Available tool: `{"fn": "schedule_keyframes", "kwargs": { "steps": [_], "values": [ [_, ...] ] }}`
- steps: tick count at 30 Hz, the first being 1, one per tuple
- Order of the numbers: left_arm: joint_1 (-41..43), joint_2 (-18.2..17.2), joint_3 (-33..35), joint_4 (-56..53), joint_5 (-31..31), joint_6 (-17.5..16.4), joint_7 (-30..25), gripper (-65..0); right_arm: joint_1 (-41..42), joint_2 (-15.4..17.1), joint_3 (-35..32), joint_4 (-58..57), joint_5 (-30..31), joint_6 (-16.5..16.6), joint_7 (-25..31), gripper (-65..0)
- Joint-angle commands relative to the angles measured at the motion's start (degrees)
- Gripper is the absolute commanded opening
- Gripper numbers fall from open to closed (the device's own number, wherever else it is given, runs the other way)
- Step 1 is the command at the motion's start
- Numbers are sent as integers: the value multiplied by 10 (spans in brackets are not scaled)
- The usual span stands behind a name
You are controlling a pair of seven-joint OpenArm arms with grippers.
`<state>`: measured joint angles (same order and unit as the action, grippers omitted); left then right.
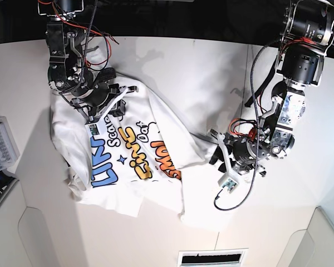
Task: Layout the t-shirt on the table in an organized manner, then fold the t-shirt properly
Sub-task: 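Grasp the shirt side edge with the left gripper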
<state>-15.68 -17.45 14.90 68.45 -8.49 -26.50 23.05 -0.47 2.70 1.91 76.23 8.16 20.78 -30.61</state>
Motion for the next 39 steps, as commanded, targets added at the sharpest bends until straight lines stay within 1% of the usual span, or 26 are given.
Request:
{"fn": "schedule_keyframes", "kwargs": {
  "steps": [1, 3, 5, 8, 10, 12, 15, 18, 19, 25, 27, 30, 33, 36, 39],
  "values": [
    [-11, -7, -3, 9, 1, 4, -21, -394, 1, 3, 1, 0, -15, -8, -22, -650],
    [-3, -6, -3, 9, 9, 11, -28, -394, 1, 3, 1, 0, -15, -8, -22, -650],
    [4, -6, -3, 9, 12, 12, -28, -394, 1, 3, 1, 0, -15, -8, -22, -650],
    [13, -5, -3, 9, 46, 12, -53, -394, 1, 3, 1, 0, -15, -8, -22, -650],
    [16, -5, -3, 9, 68, 21, -66, -394, 1, 3, 1, 0, -15, -8, -22, -650],
    [16, -5, 0, 9, 73, 32, -66, -394, 1, 3, 1, 0, -14, -8, -22, -650],
    [16, -5, 6, 8, 100, 34, -90, -394, 1, 3, 1, 1, -15, -8, -22, -650],
    [15, -5, 6, 3, 128, 67, -101, -394, 1, 3, 1, 0, -15, -8, -22, -650],
    [15, -5, 6, -2, 133, 69, -106, -394, 1, 3, 1, 0, -15, -8, -22, -650],
    [12, -5, 6, -65, 137, 68, -144, -394, 1, 3, 1, 0, -15, -8, -22, -650],
    [12, -5, 6, -76, 137, 78, -151, -394, 1, 3, 1, 0, -15, -8, -22, -650],
    [12, -5, 6, -75, 135, 92, -152, -394, 1, 3, 1, 0, -13, -8, -22, -650],
    [12, -5, 6, -71, 135, 94, -151, -394, 1, 3, 1, 0, -1, -8, -22, -650],
    [12, -3, 6, -71, 134, 94, -152, -394, 1, 3, 1, 0, -2, -8, -22, -650],
    [12, -3, 6, -71, 134, 94, -166, -394, 1, 3, 1, 0, -2, -8, -22, -650]
  ]
}}
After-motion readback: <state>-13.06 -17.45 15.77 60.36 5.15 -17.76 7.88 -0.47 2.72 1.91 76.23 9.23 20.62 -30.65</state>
